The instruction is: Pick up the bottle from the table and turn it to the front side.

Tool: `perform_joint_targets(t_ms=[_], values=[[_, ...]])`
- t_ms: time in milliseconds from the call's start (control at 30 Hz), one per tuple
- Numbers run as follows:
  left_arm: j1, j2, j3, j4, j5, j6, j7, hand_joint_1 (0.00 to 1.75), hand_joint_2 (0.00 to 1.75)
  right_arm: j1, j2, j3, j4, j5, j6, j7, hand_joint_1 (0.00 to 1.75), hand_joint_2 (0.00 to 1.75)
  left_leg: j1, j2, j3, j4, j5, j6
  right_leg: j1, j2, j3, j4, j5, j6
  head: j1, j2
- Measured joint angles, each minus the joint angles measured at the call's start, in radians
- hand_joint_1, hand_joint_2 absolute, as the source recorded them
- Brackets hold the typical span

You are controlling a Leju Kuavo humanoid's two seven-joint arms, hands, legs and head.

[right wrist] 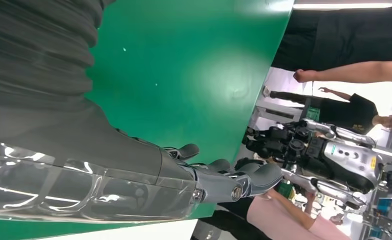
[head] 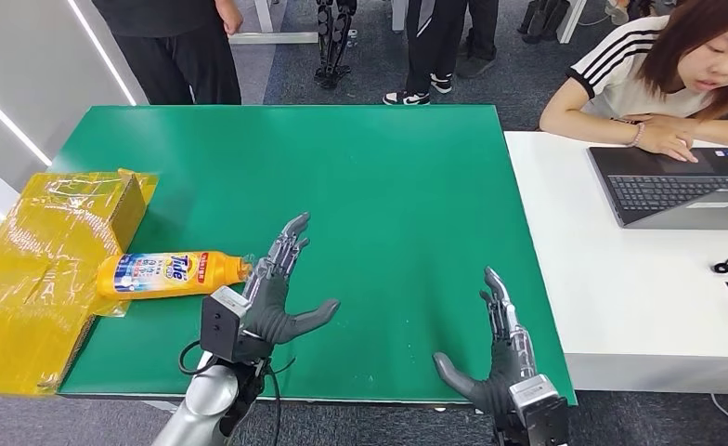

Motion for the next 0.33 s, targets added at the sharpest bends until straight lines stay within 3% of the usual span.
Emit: perform_joint_targets(t_ms=[333], values=[[0.052, 0.012, 0.062, -0.002, 0.018, -0.009, -0.005, 0.0, 1.75, 0.007, 0.0, 0.0, 0.0, -0.022, -0.044, -0.008, 0.0, 1.75, 0.0, 0.0, 0.0, 0.0, 0.0, 0.0, 0.0, 0.0, 0.0, 0.0, 0.0, 0.0, 0.0, 0.0]])
